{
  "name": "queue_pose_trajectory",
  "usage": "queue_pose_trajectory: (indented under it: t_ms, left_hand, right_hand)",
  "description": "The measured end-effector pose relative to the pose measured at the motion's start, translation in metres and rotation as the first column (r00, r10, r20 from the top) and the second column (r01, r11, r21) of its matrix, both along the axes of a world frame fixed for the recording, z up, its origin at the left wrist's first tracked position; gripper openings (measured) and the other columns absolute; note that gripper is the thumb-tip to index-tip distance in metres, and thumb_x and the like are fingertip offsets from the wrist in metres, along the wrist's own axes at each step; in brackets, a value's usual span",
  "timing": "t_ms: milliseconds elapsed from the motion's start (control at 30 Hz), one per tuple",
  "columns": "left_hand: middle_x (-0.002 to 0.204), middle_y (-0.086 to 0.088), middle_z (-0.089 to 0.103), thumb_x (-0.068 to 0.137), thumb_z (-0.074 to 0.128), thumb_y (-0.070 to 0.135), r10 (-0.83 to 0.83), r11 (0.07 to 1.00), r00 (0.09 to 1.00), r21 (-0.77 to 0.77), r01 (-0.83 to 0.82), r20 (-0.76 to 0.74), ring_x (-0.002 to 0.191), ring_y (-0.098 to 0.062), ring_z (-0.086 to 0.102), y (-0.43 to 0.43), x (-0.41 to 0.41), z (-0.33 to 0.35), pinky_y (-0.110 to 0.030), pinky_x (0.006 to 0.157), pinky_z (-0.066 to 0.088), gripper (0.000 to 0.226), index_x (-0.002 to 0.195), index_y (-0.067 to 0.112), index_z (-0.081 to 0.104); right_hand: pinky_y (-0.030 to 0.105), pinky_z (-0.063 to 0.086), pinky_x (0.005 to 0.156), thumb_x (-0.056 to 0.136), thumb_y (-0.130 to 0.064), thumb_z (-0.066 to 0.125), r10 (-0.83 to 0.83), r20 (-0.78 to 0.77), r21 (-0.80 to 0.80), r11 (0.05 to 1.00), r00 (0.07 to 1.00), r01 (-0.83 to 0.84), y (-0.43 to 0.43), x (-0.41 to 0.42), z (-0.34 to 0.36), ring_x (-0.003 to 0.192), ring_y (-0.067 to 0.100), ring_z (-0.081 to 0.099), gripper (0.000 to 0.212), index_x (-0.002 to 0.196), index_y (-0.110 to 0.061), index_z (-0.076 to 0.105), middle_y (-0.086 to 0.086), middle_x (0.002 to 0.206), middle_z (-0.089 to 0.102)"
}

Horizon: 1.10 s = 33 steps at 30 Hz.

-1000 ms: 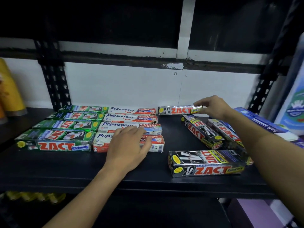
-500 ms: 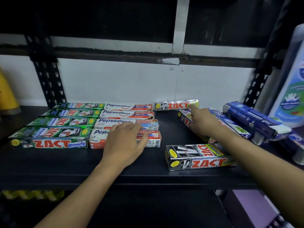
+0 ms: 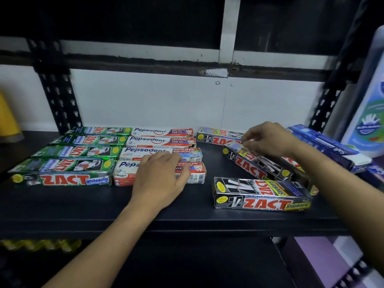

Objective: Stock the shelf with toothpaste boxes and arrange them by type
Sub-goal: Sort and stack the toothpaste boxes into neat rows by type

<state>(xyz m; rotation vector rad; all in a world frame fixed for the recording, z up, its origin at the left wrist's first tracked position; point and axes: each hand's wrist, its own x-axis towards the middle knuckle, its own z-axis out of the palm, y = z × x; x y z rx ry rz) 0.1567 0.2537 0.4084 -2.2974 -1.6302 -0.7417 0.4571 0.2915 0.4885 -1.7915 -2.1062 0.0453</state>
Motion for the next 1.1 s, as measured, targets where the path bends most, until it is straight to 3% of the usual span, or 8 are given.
queue_pose_trajectory:
  t_ms: [167, 367, 700, 800, 1100]
  left_hand:
    - [0.109, 0.009, 0.067, 0.094, 0.026, 0.057, -0.003, 1.000, 1.000, 0.004, 0.003, 0.020, 0.106, -0.013, 0.058, 0.000, -0.001, 0.000, -0.035, 0.095, 0.038, 0.053, 0.117, 0.027, 0.063]
    - [0.112, 0.010, 0.067, 0.093, 0.028, 0.057, 0.001, 1.000, 1.000, 0.009, -0.001, 0.024, 0.109, -0.012, 0.058, 0.002, -0.002, -0.001, -0.035, 0.097, 0.037, 0.053, 0.120, 0.027, 0.062]
    - [0.113, 0.009, 0.067, 0.093, 0.030, 0.056, 0.004, 1.000, 1.000, 0.015, -0.005, 0.031, 0.109, -0.013, 0.058, 0.002, 0.000, -0.002, -0.035, 0.097, 0.037, 0.051, 0.119, 0.026, 0.063]
    - [0.111, 0.009, 0.068, 0.093, 0.031, 0.056, 0.002, 1.000, 0.999, 0.022, -0.003, 0.039, 0.108, -0.013, 0.059, 0.002, 0.000, -0.002, -0.035, 0.097, 0.038, 0.052, 0.118, 0.026, 0.064]
    - [0.109, 0.008, 0.068, 0.091, 0.030, 0.057, 0.003, 0.999, 0.999, 0.032, -0.005, 0.048, 0.107, -0.014, 0.059, 0.002, 0.000, -0.002, -0.035, 0.095, 0.037, 0.053, 0.116, 0.025, 0.065]
  right_hand:
    - [0.035, 0.041, 0.099, 0.094, -0.034, 0.062, -0.090, 0.180, 0.001, 0.996, 0.980, 0.091, 0.059, 0.002, -0.011, 0.121, 0.027, 0.055, 0.043, 0.135, -0.020, 0.058, 0.005, 0.139, 0.057]
    - [0.037, 0.037, 0.104, 0.096, -0.036, 0.058, 0.023, 0.240, -0.127, 0.992, 0.970, 0.008, 0.092, -0.006, -0.010, 0.129, 0.027, 0.048, 0.050, 0.144, -0.024, 0.048, 0.004, 0.144, 0.052]
    - [0.033, 0.037, 0.090, 0.094, -0.021, 0.062, 0.091, 0.071, -0.197, 0.978, 0.993, -0.075, 0.105, 0.001, -0.008, 0.120, 0.024, 0.052, 0.040, 0.134, -0.030, 0.059, 0.002, 0.135, 0.060]
    - [0.030, 0.034, 0.087, 0.095, -0.017, 0.062, 0.092, 0.007, -0.203, 0.975, 0.996, -0.089, 0.107, 0.001, -0.009, 0.110, 0.017, 0.051, 0.039, 0.131, -0.030, 0.061, 0.001, 0.132, 0.062]
    - [0.030, 0.036, 0.084, 0.096, -0.017, 0.059, 0.084, -0.012, -0.162, 0.983, 0.996, -0.085, 0.110, 0.000, -0.012, 0.104, 0.017, 0.050, 0.038, 0.131, -0.031, 0.062, 0.003, 0.130, 0.062]
